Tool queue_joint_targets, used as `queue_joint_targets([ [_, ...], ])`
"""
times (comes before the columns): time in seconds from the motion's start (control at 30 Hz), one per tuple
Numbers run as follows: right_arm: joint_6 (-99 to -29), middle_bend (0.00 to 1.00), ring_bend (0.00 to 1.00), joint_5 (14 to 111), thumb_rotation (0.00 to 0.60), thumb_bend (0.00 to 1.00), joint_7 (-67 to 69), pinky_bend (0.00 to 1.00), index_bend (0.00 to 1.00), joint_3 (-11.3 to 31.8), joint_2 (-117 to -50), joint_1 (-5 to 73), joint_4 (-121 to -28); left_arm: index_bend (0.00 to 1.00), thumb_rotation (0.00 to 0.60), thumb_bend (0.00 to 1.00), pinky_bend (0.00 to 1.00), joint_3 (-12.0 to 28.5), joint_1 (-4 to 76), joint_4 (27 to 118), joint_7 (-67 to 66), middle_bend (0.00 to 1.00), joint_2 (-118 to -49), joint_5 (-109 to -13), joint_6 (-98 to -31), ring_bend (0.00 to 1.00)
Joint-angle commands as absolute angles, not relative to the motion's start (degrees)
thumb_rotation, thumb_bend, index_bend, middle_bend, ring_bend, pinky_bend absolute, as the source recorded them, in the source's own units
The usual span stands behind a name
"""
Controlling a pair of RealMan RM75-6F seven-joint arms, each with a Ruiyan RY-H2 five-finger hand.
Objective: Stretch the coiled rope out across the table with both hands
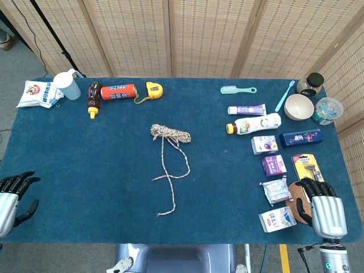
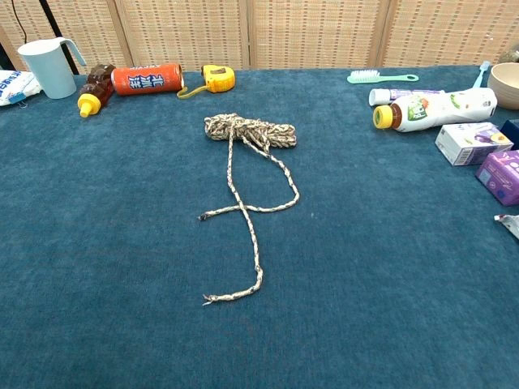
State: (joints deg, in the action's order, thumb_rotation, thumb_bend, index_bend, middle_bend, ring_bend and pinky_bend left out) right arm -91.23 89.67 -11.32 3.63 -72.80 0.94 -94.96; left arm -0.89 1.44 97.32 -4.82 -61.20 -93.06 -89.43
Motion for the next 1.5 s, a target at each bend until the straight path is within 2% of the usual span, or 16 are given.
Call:
queue_joint_targets([
  [0.03, -91.2, 0.31, 0.31, 89.6, 0.600, 0.49, -11.4, 0.25, 0.32, 3.7, -72.8, 0.9, -95.0, 0.28, 0.600, 0.34, 0.21, -0.9, 1.5, 97.3, -4.8, 0.24, -61.2, -93.1, -89.4, 0.22],
  [0.7, -92.5, 0.31, 0.31, 90.3, 0.600, 0.50, -11.7, 0.25, 0.32, 3.2, -72.5, 0.0, -95.5, 0.28, 0.600, 0.34, 0.21, -0.9, 1.8, 96.9, -3.9, 0.24, -61.3, -94.0, -89.5, 0.22],
  [1.03, -92.4, 0.31, 0.31, 90.2, 0.600, 0.50, -11.5, 0.25, 0.32, 3.2, -72.5, -0.1, -95.4, 0.28, 0.600, 0.34, 0.21, -0.8, 4.7, 97.3, -1.9, 0.24, -60.0, -96.0, -86.5, 0.24],
  [1.2, -92.1, 0.31, 0.31, 89.9, 0.600, 0.49, -11.6, 0.25, 0.32, 3.2, -72.6, -0.1, -95.4, 0.34, 0.600, 0.34, 0.23, -0.6, 9.4, 98.1, -0.7, 0.32, -58.8, -98.7, -81.1, 0.33],
  [1.37, -91.7, 0.31, 0.31, 89.6, 0.600, 0.49, -12.0, 0.25, 0.32, 3.3, -72.6, 0.0, -95.6, 0.47, 0.600, 0.34, 0.28, 0.1, 15.2, 98.2, 0.9, 0.44, -59.0, -102.1, -75.7, 0.42],
  [1.5, -91.3, 0.31, 0.31, 89.3, 0.600, 0.49, -12.5, 0.25, 0.32, 3.4, -72.6, 0.2, -95.9, 0.48, 0.600, 0.35, 0.30, 0.6, 19.9, 97.6, 2.6, 0.45, -59.9, -104.7, -71.7, 0.44],
])
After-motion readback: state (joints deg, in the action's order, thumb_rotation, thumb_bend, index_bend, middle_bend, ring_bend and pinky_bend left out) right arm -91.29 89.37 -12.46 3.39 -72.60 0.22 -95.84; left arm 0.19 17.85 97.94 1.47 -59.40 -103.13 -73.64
